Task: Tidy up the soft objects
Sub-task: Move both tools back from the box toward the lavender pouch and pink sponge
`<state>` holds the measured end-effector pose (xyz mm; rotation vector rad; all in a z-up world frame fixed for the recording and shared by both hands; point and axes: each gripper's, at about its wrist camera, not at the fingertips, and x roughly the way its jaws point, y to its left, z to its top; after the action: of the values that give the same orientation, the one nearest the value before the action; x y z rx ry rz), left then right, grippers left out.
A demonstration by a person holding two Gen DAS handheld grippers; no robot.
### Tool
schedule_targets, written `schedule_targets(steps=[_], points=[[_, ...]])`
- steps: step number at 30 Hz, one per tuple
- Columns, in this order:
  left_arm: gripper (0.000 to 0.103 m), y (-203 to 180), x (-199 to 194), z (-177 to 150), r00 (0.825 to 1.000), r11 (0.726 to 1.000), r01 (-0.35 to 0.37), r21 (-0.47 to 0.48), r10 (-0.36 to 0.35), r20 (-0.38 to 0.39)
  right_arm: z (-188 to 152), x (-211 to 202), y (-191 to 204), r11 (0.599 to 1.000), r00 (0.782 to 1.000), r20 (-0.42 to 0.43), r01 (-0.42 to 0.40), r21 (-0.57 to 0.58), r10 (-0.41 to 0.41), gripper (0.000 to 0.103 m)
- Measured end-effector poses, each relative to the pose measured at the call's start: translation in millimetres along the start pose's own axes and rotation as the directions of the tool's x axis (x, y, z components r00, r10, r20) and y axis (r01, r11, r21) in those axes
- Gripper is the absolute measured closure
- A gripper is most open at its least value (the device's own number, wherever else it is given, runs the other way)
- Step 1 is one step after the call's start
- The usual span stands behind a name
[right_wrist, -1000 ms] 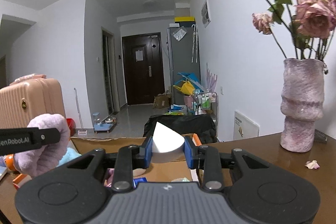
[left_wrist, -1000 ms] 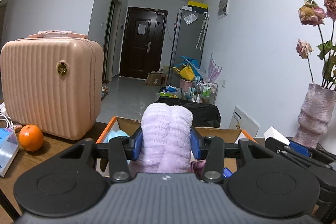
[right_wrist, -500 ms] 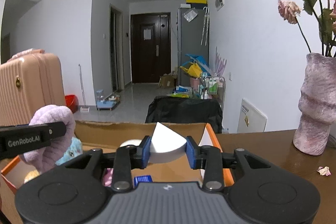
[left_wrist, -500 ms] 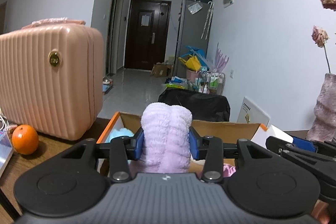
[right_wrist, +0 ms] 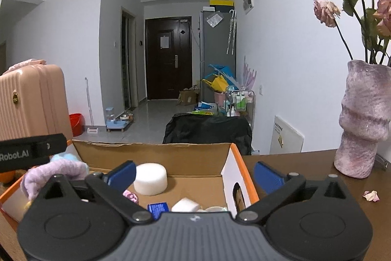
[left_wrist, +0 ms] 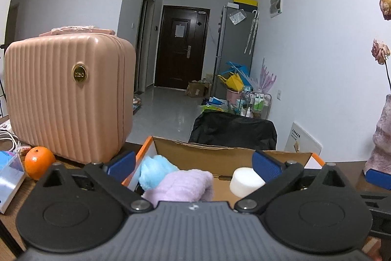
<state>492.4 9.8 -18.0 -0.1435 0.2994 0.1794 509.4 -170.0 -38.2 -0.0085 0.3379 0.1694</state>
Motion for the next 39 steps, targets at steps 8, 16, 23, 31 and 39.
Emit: schedule_targets(steps=[8,16,23,31,39], points=[[0.000,1,-2,2,1.000,1.000,-0.021,-0.014,0.021,-0.003,-1,-6,-1,1.000,1.000,0.004,0.009,-0.005,-0.009,0.000],[0.000,4,-21,-2,1.000,1.000,-0.003,0.001,0.003,0.004,-4,-35,-9,1.000,0.999,0.028,0.016,-0.011,-0.016,0.000],[0.000,5,-46,-12,1.000,1.000,0.021,0.012,-0.021,0.006,-16,-63,-17,0.999,0.999,0.046,0.007,-0.036,-0.006,0.000],[0.000,6,-76,-25,0.999,0.999,0.034,0.039,-0.034,0.003,-33,-94,-20,0.998,0.999,0.046,0.002,-0.062,0.000,0.000],[0.000,11,-104,-40,0.999,0.997,0.051,0.065,-0.049,-0.023,-55,-130,-19,0.995,1.000,0.031,-0.002,-0.095,0.005,0.000]])
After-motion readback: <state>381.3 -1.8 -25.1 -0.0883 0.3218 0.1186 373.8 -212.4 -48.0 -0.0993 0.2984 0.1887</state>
